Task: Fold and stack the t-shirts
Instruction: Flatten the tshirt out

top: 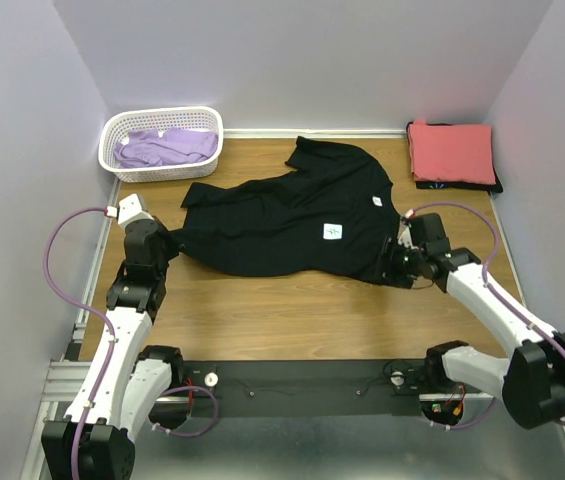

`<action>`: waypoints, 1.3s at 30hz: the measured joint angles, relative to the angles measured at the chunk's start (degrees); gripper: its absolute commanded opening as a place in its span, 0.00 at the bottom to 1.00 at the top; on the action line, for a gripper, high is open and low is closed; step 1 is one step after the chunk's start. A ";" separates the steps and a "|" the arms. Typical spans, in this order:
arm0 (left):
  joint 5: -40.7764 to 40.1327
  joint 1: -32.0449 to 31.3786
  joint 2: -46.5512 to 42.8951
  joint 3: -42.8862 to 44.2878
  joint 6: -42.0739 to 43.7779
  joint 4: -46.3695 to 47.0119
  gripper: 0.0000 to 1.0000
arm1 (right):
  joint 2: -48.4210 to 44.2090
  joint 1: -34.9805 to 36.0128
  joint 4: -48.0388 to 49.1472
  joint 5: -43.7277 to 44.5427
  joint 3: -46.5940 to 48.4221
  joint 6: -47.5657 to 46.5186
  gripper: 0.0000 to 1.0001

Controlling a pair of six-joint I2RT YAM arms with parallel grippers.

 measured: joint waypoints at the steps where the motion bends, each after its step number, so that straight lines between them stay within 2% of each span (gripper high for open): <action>1: 0.04 0.02 0.00 -0.02 0.00 0.04 0.00 | 1.22 -0.09 0.00 2.19 1.33 0.15 0.71; 3: 0.17 0.04 0.00 -0.02 0.02 0.22 0.00 | 4.96 -0.61 0.94 5.75 4.22 0.22 0.75; 9: 0.37 0.04 -0.02 -0.28 0.02 0.28 0.00 | 11.06 -2.32 4.61 9.99 5.95 1.18 0.75; 18: 0.59 0.04 -0.02 -0.37 0.02 0.66 0.00 | 15.50 -3.15 11.54 8.41 4.85 4.66 0.71; 26: 0.68 0.04 -0.02 -0.37 0.04 0.70 0.00 | 21.64 -3.74 16.20 5.81 4.50 6.62 0.62; 28: 0.70 0.04 -0.02 -0.37 0.04 0.70 0.00 | 22.43 -3.76 17.00 5.18 4.50 6.75 0.56; 29: 0.70 0.04 -0.02 -0.37 0.04 0.70 0.00 | 22.64 -3.76 17.44 5.05 4.50 6.84 0.46; 31: 0.70 0.04 -0.02 -0.37 0.04 0.70 0.00 | 23.28 -3.85 17.84 4.28 4.74 6.40 0.33; 32: 0.70 0.04 -0.02 -0.37 0.04 0.70 0.00 | 23.50 -3.87 18.01 3.65 4.87 6.14 0.21; 33: 0.70 0.04 -0.02 -0.39 0.04 0.70 0.00 | 23.52 -3.89 18.01 3.19 4.87 6.10 0.17; 35: 0.70 0.04 -0.02 -0.39 0.04 0.70 0.00 | 23.26 -3.98 18.05 1.77 4.87 4.98 0.09; 39: 0.72 0.04 -0.02 -0.42 0.07 0.70 0.00 | 20.31 -3.98 17.51 -1.16 4.87 2.12 0.09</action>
